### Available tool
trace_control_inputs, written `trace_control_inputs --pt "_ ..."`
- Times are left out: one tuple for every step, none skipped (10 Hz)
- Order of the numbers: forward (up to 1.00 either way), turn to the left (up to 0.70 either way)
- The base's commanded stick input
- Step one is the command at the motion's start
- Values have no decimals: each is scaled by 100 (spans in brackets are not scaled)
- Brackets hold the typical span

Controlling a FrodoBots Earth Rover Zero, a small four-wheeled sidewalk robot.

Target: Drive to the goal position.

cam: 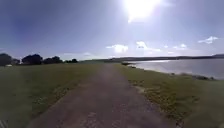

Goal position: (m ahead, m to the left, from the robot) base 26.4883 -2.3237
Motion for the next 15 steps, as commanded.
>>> trace_control_inputs --pt "70 5" --pt "70 5" --pt "70 5" --pt "70 5" --pt "70 5" --pt "70 5" --pt "70 5" --pt "70 5" --pt "70 5" --pt "70 5" --pt "70 5" --pt "70 5" --pt "70 5" --pt "70 5" --pt "70 5"
